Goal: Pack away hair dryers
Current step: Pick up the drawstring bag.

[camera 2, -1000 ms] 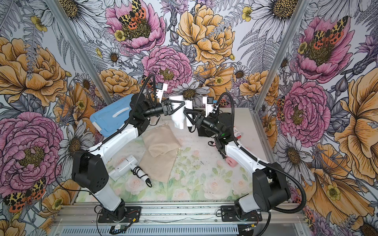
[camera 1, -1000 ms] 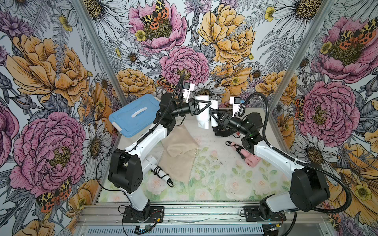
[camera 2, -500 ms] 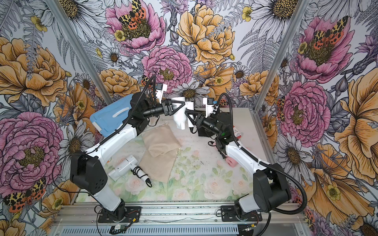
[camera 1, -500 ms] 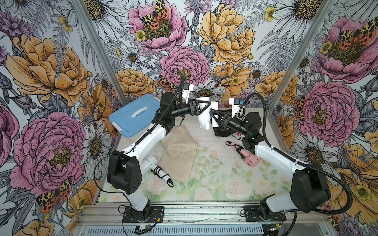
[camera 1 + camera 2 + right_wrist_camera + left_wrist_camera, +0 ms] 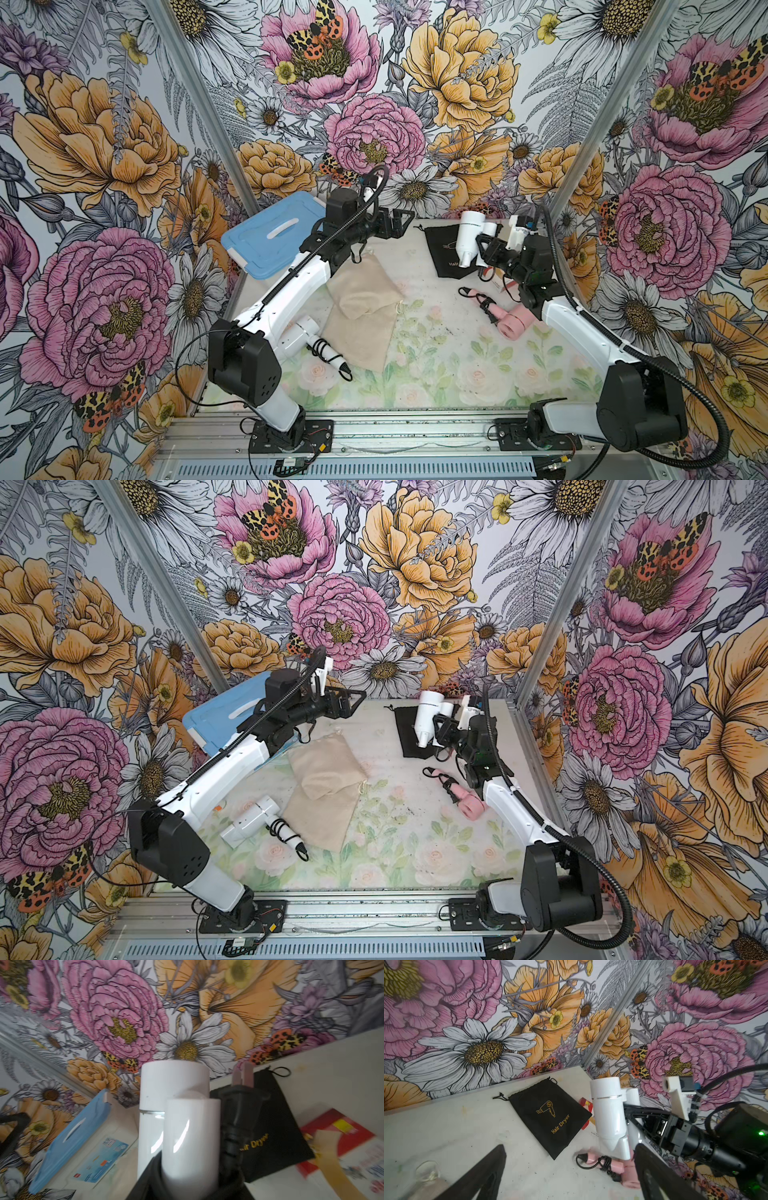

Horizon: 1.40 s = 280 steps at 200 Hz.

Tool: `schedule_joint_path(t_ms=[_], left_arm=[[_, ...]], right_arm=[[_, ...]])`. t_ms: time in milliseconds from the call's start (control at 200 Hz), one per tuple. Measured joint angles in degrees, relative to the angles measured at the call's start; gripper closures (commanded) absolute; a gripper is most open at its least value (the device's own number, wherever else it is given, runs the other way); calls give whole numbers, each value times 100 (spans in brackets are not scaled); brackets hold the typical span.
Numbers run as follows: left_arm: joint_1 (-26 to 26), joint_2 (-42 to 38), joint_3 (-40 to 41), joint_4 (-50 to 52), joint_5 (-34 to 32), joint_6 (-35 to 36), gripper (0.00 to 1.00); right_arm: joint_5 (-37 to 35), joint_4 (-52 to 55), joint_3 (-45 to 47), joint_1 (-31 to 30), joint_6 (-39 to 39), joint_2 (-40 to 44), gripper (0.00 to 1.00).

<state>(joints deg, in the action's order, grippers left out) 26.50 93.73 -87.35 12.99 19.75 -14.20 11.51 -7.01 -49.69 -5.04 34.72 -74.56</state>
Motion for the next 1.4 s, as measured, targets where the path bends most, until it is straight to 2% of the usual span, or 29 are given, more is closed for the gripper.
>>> schedule_joint_path(t_ms=[195,375,490,635,850,1056,1216,1276,1301,1341,1401], left_arm=[[479,1003,-555,702,-710,444,7],[723,1720,-796,1351,-1327,579,8],[739,1646,-651,1685,-1733,584,8],[702,1154,-87,2002,-2240,476,7],[522,671,669,2520,-2787,81,5],[286,813,964,2769,-2962,-304,5],[160,1427,968,2761,-2990,-503,6],[142,1700,973,2769,-2994,-562,10],[142,1808,975,2769,-3005,-590,16],[140,1945,977,2767,-3038,-658,32],[136,1996,962,2717,-3018,-706,60]], right_arm=[[-518,682,205,651,-59,352,76],[-570,890,229,828,-151,514,76],[-494,990,229,828,-203,511,76],[-337,1008,229,787,-284,511,76],[-188,1027,229,369,-424,487,77],[-39,1084,219,-140,-487,413,76],[44,1106,173,-306,-501,413,76],[57,1108,153,-332,-527,413,76],[63,1106,149,-339,-529,413,76],[70,1106,138,-358,-531,413,76],[79,1106,122,-367,-531,413,76]])
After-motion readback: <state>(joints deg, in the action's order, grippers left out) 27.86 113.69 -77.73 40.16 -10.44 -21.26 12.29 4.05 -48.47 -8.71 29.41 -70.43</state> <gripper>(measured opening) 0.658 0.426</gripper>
